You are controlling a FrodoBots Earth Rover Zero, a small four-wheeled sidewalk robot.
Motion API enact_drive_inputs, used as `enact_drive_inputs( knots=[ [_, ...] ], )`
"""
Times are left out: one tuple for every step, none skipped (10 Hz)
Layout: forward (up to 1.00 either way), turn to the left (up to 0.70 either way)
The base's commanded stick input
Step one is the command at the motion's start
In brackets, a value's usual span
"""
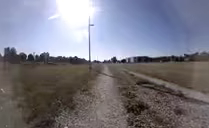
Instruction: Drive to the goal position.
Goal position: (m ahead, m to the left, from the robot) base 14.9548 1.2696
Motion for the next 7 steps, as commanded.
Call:
enact_drive_inputs(
  knots=[
    [0.50,0.00],
    [0.50,0.00],
    [0.50,0.00],
    [0.50,0.00],
    [0.50,0.00],
    [0.50,-0.17],
    [0.50,-0.50]
  ],
)
